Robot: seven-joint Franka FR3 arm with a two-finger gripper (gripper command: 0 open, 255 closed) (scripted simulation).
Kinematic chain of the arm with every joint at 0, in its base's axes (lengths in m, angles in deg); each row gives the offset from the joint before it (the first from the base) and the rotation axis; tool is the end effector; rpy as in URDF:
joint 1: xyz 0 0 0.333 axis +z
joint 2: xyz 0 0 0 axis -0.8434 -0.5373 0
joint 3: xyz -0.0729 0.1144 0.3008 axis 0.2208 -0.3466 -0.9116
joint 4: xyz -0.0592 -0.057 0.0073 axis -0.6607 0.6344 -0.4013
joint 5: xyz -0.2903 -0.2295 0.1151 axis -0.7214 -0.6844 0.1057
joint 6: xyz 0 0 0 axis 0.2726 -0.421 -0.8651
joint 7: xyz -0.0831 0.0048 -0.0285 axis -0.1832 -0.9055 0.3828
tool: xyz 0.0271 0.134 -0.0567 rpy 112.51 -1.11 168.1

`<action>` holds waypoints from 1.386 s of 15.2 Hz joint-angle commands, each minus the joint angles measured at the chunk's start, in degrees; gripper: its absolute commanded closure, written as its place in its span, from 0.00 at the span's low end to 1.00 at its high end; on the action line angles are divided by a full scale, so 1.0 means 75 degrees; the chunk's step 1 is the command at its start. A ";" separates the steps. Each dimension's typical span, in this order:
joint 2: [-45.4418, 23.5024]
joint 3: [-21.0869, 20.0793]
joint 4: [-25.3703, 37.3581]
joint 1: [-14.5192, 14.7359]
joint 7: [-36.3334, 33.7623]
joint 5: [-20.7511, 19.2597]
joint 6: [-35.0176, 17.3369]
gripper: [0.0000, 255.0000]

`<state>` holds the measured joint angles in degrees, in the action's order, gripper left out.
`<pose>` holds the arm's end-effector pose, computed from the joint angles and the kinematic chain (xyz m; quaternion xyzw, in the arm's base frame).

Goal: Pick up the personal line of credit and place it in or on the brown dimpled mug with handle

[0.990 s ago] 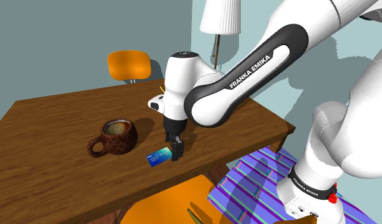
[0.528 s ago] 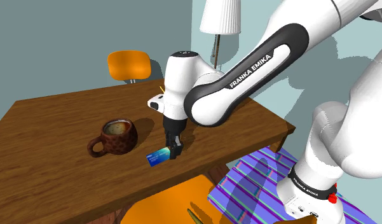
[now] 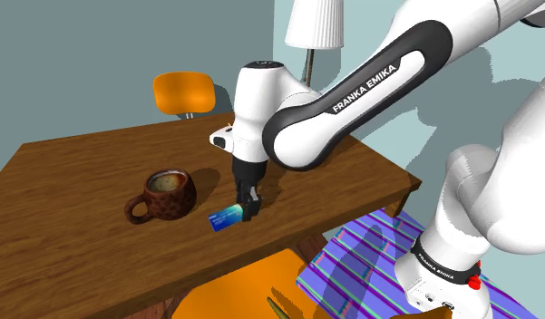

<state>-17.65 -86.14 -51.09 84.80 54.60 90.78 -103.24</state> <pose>0.3890 0.2849 0.3339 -0.8458 -0.5287 -0.0635 0.0317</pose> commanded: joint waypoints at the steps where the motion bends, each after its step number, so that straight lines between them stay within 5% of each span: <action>1: 0.0139 0.0002 0.0076 0.0002 -0.0015 0.0003 0.0219 1.00; 21: 0.1110 0.0085 0.1280 -0.0024 -0.0097 -0.0026 0.2388 1.00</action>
<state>-9.55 -85.53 -42.00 84.63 53.90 90.60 -86.08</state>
